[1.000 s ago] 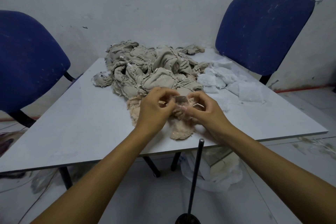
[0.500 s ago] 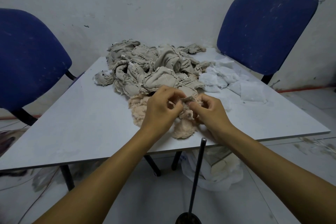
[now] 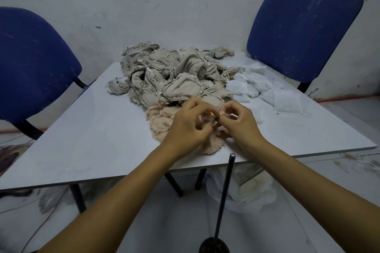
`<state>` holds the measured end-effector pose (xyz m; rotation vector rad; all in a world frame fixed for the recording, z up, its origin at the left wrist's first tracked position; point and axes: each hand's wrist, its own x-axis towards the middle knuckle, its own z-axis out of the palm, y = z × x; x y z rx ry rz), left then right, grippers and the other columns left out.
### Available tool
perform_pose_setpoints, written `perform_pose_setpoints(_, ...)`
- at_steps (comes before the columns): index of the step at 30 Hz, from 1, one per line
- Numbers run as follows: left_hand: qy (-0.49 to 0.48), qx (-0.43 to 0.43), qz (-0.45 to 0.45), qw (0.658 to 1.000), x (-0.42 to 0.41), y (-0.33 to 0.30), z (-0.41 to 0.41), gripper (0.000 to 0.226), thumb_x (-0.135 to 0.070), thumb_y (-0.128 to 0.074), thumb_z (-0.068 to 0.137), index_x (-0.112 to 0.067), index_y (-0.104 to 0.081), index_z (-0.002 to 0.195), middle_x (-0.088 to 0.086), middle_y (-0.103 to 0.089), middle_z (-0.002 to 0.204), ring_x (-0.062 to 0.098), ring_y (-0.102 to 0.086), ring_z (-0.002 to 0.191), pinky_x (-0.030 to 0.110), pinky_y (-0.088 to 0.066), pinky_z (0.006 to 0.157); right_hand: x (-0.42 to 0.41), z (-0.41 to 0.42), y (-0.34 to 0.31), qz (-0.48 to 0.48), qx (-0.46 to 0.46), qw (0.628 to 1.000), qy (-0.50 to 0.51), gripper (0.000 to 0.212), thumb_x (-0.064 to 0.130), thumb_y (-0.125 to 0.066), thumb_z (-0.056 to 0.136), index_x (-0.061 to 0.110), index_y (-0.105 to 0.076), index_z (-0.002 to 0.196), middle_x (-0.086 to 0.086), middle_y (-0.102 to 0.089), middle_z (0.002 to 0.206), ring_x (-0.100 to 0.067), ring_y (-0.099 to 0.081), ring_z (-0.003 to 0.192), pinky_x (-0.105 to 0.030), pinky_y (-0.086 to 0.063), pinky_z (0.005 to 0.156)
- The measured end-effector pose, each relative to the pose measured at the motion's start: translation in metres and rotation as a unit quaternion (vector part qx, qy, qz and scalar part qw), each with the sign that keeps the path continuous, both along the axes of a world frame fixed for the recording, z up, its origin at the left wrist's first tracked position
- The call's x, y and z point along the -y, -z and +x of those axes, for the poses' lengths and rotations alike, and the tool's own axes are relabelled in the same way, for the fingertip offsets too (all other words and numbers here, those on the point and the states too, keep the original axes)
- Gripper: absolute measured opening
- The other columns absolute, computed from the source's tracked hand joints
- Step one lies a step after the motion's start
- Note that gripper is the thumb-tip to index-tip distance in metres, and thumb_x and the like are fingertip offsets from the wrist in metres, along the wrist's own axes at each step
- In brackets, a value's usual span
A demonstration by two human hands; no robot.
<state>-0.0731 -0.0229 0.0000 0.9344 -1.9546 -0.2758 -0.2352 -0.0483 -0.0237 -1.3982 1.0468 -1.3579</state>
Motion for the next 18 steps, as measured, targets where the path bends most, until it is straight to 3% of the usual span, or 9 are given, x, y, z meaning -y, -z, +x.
perform_pose_setpoints(2,0.007,-0.078,0.082,0.994,0.002,-0.004,0.000,0.016,-0.015,-0.065,0.085,-0.022,-0.065,0.099,0.003,-0.054,0.104,-0.005,-0.055,0.088,0.009,-0.045,0.070,-0.001,-0.001,0.000,-0.010,0.004,1.000,-0.004,0.016,0.014,-0.070,0.078,0.013,-0.054,0.077,-0.016,-0.059,0.075,-0.030,-0.063,0.068,-0.045,-0.056,0.064)
perform_pose_setpoints(4,0.003,-0.137,0.169,0.976,0.007,-0.007,0.002,0.014,-0.024,-0.061,0.092,-0.021,-0.063,0.106,0.006,-0.059,0.109,-0.003,-0.060,0.090,0.013,-0.049,0.072,-0.003,-0.001,0.000,-0.027,-0.007,1.000,-0.005,0.022,0.023,-0.075,0.075,0.015,-0.054,0.073,-0.020,-0.057,0.074,-0.030,-0.060,0.070,-0.053,-0.054,0.065)
perform_pose_setpoints(7,0.023,-0.191,0.284,0.939,0.011,-0.008,0.006,0.011,-0.020,-0.059,0.098,-0.018,-0.067,0.106,0.001,-0.069,0.095,0.009,-0.067,0.080,0.028,-0.056,0.066,-0.007,0.001,0.000,-0.076,-0.062,0.995,0.000,0.028,0.038,-0.078,0.076,0.018,-0.058,0.073,-0.014,-0.058,0.072,-0.031,-0.058,0.068,-0.059,-0.052,0.067)
perform_pose_setpoints(9,0.042,-0.239,0.329,0.913,0.011,-0.009,0.006,0.010,-0.012,-0.062,0.095,-0.014,-0.068,0.102,0.002,-0.069,0.086,0.012,-0.068,0.073,0.031,-0.055,0.063,-0.008,0.001,0.000,-0.094,-0.093,0.991,0.011,0.026,0.037,-0.077,0.080,0.019,-0.058,0.074,-0.007,-0.060,0.071,-0.037,-0.061,0.070,-0.059,-0.053,0.067)
perform_pose_setpoints(11,0.050,-0.257,0.348,0.900,0.011,-0.012,0.007,0.014,-0.004,-0.062,0.092,-0.013,-0.068,0.101,0.006,-0.066,0.089,0.012,-0.068,0.073,0.029,-0.055,0.063,-0.007,0.001,0.000,-0.096,-0.109,0.989,0.021,0.020,0.024,-0.076,0.084,0.019,-0.058,0.077,-0.013,-0.063,0.075,-0.042,-0.062,0.075,-0.060,-0.053,0.068)
perform_pose_setpoints(14,0.049,-0.219,0.351,0.909,0.010,-0.012,0.008,0.016,-0.003,-0.061,0.092,-0.016,-0.067,0.100,0.008,-0.063,0.097,0.017,-0.066,0.079,0.028,-0.053,0.064,-0.008,0.002,-0.001,-0.090,-0.115,0.989,0.014,0.018,0.018,-0.074,0.086,0.022,-0.058,0.081,-0.017,-0.062,0.077,-0.043,-0.061,0.075,-0.057,-0.054,0.066)
perform_pose_setpoints(18,0.050,-0.243,0.346,0.905,0.006,-0.011,0.006,0.008,-0.007,-0.063,0.093,-0.012,-0.068,0.092,0.011,-0.065,0.087,0.023,-0.061,0.078,0.033,-0.052,0.065,-0.010,0.003,-0.003,-0.144,-0.188,0.971,0.038,0.027,0.011,-0.071,0.084,0.030,-0.055,0.093,-0.002,-0.061,0.079,-0.018,-0.059,0.074,-0.040,-0.053,0.067)
